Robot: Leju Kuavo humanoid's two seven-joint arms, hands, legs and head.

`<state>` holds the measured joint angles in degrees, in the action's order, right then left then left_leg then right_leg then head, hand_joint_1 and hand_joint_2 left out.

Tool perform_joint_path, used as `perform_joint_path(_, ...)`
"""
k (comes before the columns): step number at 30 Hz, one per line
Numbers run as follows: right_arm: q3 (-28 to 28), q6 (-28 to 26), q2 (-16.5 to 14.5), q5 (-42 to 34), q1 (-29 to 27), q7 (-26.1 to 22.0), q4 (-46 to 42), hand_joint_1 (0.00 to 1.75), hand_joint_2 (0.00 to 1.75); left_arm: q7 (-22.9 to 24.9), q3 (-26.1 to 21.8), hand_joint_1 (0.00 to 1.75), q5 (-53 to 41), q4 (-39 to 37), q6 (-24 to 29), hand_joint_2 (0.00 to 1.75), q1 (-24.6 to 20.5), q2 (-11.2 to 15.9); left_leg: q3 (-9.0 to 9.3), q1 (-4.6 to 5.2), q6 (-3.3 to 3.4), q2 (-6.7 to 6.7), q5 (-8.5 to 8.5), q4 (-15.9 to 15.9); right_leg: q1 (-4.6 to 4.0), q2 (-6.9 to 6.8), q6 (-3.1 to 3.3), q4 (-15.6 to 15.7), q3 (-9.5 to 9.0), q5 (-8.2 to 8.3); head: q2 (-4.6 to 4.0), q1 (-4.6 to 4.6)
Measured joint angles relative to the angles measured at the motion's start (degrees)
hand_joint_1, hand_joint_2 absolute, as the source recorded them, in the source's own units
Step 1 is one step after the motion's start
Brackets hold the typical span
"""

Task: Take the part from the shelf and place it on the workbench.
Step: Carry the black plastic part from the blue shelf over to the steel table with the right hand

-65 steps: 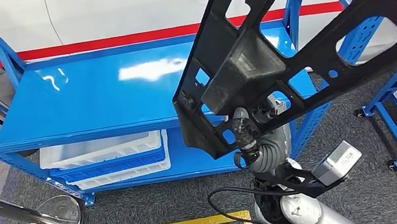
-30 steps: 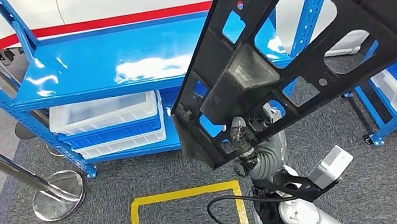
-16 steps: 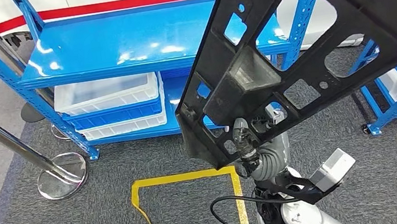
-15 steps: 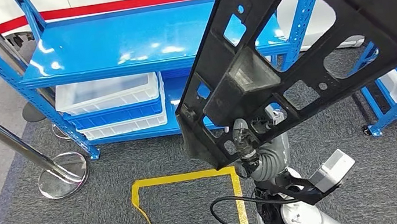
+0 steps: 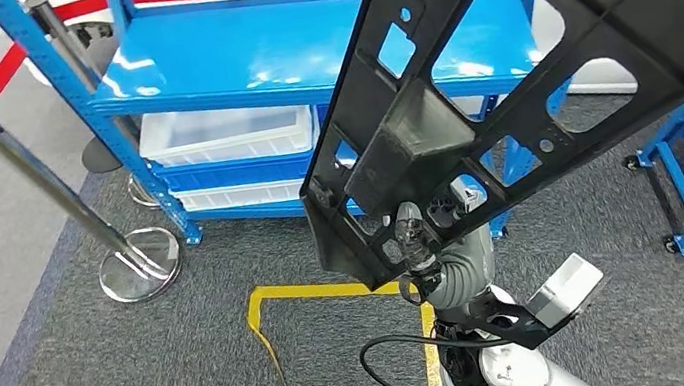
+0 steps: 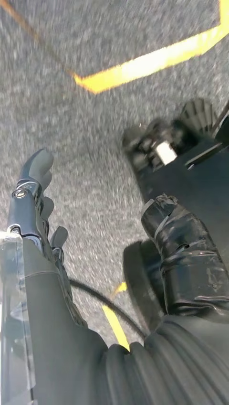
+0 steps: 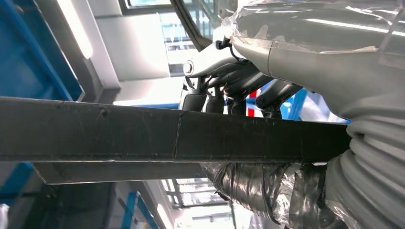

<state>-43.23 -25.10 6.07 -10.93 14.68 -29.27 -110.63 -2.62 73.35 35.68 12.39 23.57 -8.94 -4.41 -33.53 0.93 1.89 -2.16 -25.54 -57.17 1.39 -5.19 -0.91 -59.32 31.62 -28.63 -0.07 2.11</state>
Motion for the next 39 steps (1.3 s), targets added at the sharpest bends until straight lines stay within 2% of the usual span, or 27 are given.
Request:
perform_joint_path(2, 0.0, 0.0, 0.0, 0.0, 0.1, 0.0, 0.1, 1.75, 1.75, 0.2, 0.0, 0.0, 0.1, 0.0, -0.1, 1.75, 0.1, 0.0, 0.54, -0.4, 0.54, 0.98, 0.78, 1.4, 0.07, 2.28, -0.32, -2.5, 1.21, -1.91, 0.0, -0.22)
perform_joint_path(3, 0.0, 0.0, 0.0, 0.0, 0.1, 0.0, 0.1, 1.75, 1.75, 0.3, 0.0, 0.0, 0.1, 0.0, -0.2, 1.75, 0.1, 0.0, 0.57, -0.46, 0.66, 1.53, 0.96, 1.6, 0.14, 3.62, -0.33, -5.5, 2.74, -3.49, 0.0, -0.38)
perform_joint_path(5, 0.0, 0.1, 0.0, 0.0, 0.0, 0.1, 0.3, 1.75, 1.75, 0.4, 0.0, 0.0, 0.1, 0.0, -0.3, 1.75, 0.1, -0.1, 0.34, -0.46, 0.87, 2.88, 1.03, 1.4, 0.1, 4.74, -0.41, -12.6, 6.39, -6.04, 0.0, -0.61)
perform_joint_path(6, 0.0, 0.1, 0.0, 0.0, 0.0, 0.1, 0.4, 1.75, 1.75, 0.6, 0.0, 0.0, 0.1, 0.0, -0.3, 1.75, 0.1, -0.1, 0.23, -0.47, 0.87, 3.67, 0.98, 1.2, 0.12, 4.91, -0.53, -14.5, 7.47, -6.01, 0.0, -0.65)
perform_joint_path(7, 0.0, 0.1, 0.0, 0.0, -0.1, 0.1, 0.5, 1.75, 1.75, 0.7, 0.0, 0.0, 0.2, 0.0, -0.4, 1.75, 0.2, -0.2, 0.11, -0.52, 0.82, 4.48, 0.87, 0.8, 0.2, 5.01, -0.67, -14.3, 7.57, -4.89, 0.0, -0.66)
perform_joint_path(8, 0.0, 0.1, 0.0, 0.0, 0.0, 0.1, 0.5, 1.75, 1.75, 0.8, 0.0, 0.0, 0.2, 0.0, -0.4, 1.75, 0.3, -0.2, -0.02, -0.63, 0.67, 5.31, 0.67, 0.3, 0.36, 5.27, -0.83, -12.0, 6.64, -2.93, 0.0, -0.66)
perform_joint_path(10, 0.0, 0.1, 0.0, 0.0, 0.0, 0.2, 0.5, 1.75, 1.75, 1.1, 0.0, 0.0, 0.2, 0.0, -0.4, 1.75, 0.3, -0.2, -0.77, -0.8, 0.05, 6.95, -0.05, -1.4, 0.83, 7.31, -1.14, -5.7, 3.84, 0.04, 0.0, -0.71)
perform_joint_path(12, 0.0, 0.2, 0.0, 0.0, 0.0, 0.3, 0.6, 1.75, 1.75, 1.3, 0.0, 0.0, 0.3, 0.0, -0.4, 1.75, 0.2, -0.2, -1.96, -0.89, -0.61, 8.32, -0.47, -2.8, 1.0, 9.02, -0.94, -2.7, 2.58, 0.35, 0.0, -0.73)
perform_joint_path(14, 0.0, 0.3, 0.0, 0.0, 0.0, 0.4, 0.7, 1.75, 1.75, 1.5, 0.0, 0.0, 0.4, 0.0, -0.4, 1.75, 0.5, -0.2, -2.79, -1.09, -1.09, 9.38, -0.28, -3.0, 0.88, 8.43, -0.25, -2.7, 2.7, 0.26, 0.0, -0.7)
perform_joint_path(15, 0.0, 0.3, 0.0, -0.1, 0.1, 0.4, 0.7, 1.75, 1.75, 1.5, 0.0, 0.0, 0.5, 0.0, -0.4, 1.75, 0.7, -0.2, -3.08, -1.11, -1.34, 9.1, -0.34, -3.4, 0.87, 7.88, 0.07, -2.6, 2.71, 0.38, 0.0, -0.69)
perform_joint_path(17, 0.0, 0.3, -0.1, -0.1, 0.1, 0.4, 0.8, 1.75, 1.75, 1.6, 0.0, 0.0, 0.5, 0.0, -0.4, 1.75, 1.0, -0.1, -4.62, -1.08, -1.99, 6.53, -1.93, -6.4, 1.01, 6.62, 0.67, -2.4, 2.6, 0.55, 0.0, -0.23)
perform_joint_path(19, 0.0, 0.3, -0.2, -0.1, 0.1, 0.5, 0.8, 1.75, 1.75, 1.7, 0.0, 0.0, 0.6, 0.0, -0.4, 1.75, 0.9, -0.2, -7.71, -1.25, -2.67, 3.5, -5.04, -12.9, 0.86, 5.18, 1.0, -2.3, 2.52, 0.5, 0.0, 0.23)
perform_joint_path(20, 0.0, 0.3, -0.2, -0.1, 0.1, 0.5, 0.9, 1.75, 1.75, 1.7, 0.0, 0.0, 0.6, 0.0, -0.4, 1.75, 0.8, -0.2, -9.25, -1.4, -2.88, 2.9, -6.2, -15.9, 0.78, 4.39, 1.11, -2.3, 2.51, 0.44, 0.0, 0.24)
perform_joint_path(21, 0.0, 0.3, -0.2, -0.2, 0.1, 0.5, 0.9, 1.75, 1.75, 1.8, 0.0, 0.0, 0.6, 0.0, -0.4, 1.75, 0.8, -0.2, -10.1, -1.48, -2.96, 2.64, -6.47, -17.5, 0.73, 3.62, 1.16, -2.3, 2.48, 0.37, 0.0, 0.26)
perform_joint_path(22, 0.0, 0.3, -0.2, -0.2, 0.1, 0.5, 1.0, 1.75, 1.75, 1.8, 0.0, 0.0, 0.6, 0.0, -0.4, 1.75, 0.9, -0.2, -10.02, -1.5, -2.9, 2.51, -5.79, -17.3, 0.69, 2.9, 1.18, -2.3, 2.42, 0.29, 0.0, 0.27)
perform_joint_path(23, 0.0, 0.3, -0.2, -0.3, 0.1, 0.5, 1.0, 1.75, 1.75, 1.9, 0.0, 0.0, 0.6, 0.0, -0.4, 1.75, 0.9, -0.1, -8.86, -1.46, -2.66, 2.32, -4.23, -15.1, 0.62, 2.25, 1.18, -2.3, 2.31, 0.19, 0.0, 0.26)
perform_joint_path(25, 0.0, 0.4, -0.3, -0.4, 0.1, 0.5, 1.0, 1.75, 1.75, 2.0, 0.0, 0.0, 0.6, 0.0, -0.4, 1.75, 0.9, -0.1, -4.9, -0.97, -1.67, 0.44, -0.99, -7.5, 0.47, 1.09, 1.09, -2.2, 1.95, 0.0, 0.0, 0.23)
perform_joint_path(27, 0.0, 0.5, -0.4, -0.6, 0.1, 0.4, 1.0, 1.75, 1.75, 2.1, 0.0, 0.0, 0.6, 0.0, -0.3, 1.75, 0.7, -0.1, -2.49, -0.19, -0.74, -1.72, 0.01, -2.9, 0.29, 0.23, 0.84, -1.9, 1.66, -0.08, 0.0, 0.2)
perform_joint_path(28, 0.0, 0.6, -0.5, -0.9, 0.1, 0.4, 1.0, 1.75, 1.75, 2.1, -0.1, 0.0, 0.6, 0.0, -0.3, 1.75, 0.7, -0.1, -2.37, 0.11, -0.46, -1.94, -0.16, -2.5, 0.26, -0.17, 0.64, -1.8, 1.58, -0.06, 0.0, 0.2)
perform_joint_path(30, 0.0, 0.9, -0.5, -1.4, 0.1, 0.2, 1.0, 1.75, 1.75, 2.3, -0.1, 0.0, 0.6, 0.0, -0.3, 1.75, 0.8, -0.1, -2.36, 0.36, 0.07, -0.84, 0.1, -2.0, 0.25, -1.12, 0.1, -1.1, 1.12, 0.07, 0.0, 0.27)
perform_joint_path(31, 0.0, 1.0, -0.6, -1.6, 0.1, 0.1, 1.0, 1.75, 1.75, 2.4, -0.1, 0.0, 0.6, 0.0, -0.3, 1.75, 0.9, 0.0, -1.96, 0.17, 0.29, -0.21, 0.44, -1.2, 0.24, -1.05, -0.19, -0.9, 0.79, -0.01, 0.0, 0.18)
perform_joint_path(33, 0.0, 1.2, -0.7, -1.8, 0.2, -0.1, 1.0, 1.75, 1.75, 2.4, -0.1, 0.0, 0.6, 0.0, -0.2, 1.75, 1.1, 0.0, -0.87, -0.28, 0.73, 0.91, 1.21, 0.5, 0.23, 1.25, -0.46, -2.2, 0.98, -1.22, 0.0, -0.01)
perform_joint_path(35, 0.0, 1.4, -0.7, -2.2, 0.1, -0.3, 1.0, 1.75, 1.75, 2.4, -0.1, 0.0, 0.5, 0.0, -0.2, 1.75, 0.9, 0.0, -0.36, -0.47, 1.04, 2.19, 1.56, 1.2, 0.19, 4.12, -0.37, -7.9, 3.71, -4.23, 0.0, -0.23)
perform_joint_path(36, 0.0, 1.6, -0.7, -2.4, -0.1, -0.4, 1.1, 1.75, 1.75, 2.4, -0.1, 0.0, 0.5, 0.0, -0.2, 1.75, 0.7, -0.1, -0.41, -0.44, 1.15, 2.95, 1.54, 1.1, 0.13, 4.71, -0.38, -11.4, 5.54, -5.61, 0.0, -0.31)
perform_joint_path(37, 0.0, 1.7, -0.7, -2.7, -0.2, -0.5, 1.2, 1.75, 1.75, 2.4, -0.1, 0.0, 0.5, 0.0, -0.3, 1.75, 0.7, -0.1, -0.45, -0.42, 1.18, 3.78, 1.45, 0.9, 0.11, 4.94, -0.48, -13.8, 6.92, -6.06, 0.0, -0.34)
perform_joint_path(38, 0.0, 1.9, -0.7, -2.9, -0.3, -0.5, 1.3, 1.75, 1.75, 2.5, -0.1, 0.0, 0.5, 0.0, -0.3, 1.75, 0.8, -0.2, -0.51, -0.42, 1.16, 4.65, 1.3, 0.6, 0.13, 5.05, -0.62, -14.4, 7.47, -5.46, 0.0, -0.34)
perform_joint_path(39, 0.0, 2.1, -0.7, -3.1, -0.4, -0.6, 1.3, 1.75, 1.75, 2.5, -0.1, 0.0, 0.5, 0.0, -0.3, 1.75, 0.8, -0.2, -0.59, -0.49, 1.02, 5.56, 1.08, 0.2, 0.23, 5.17, -0.78, -12.9, 7.02, -3.83, 0.0, -0.35)
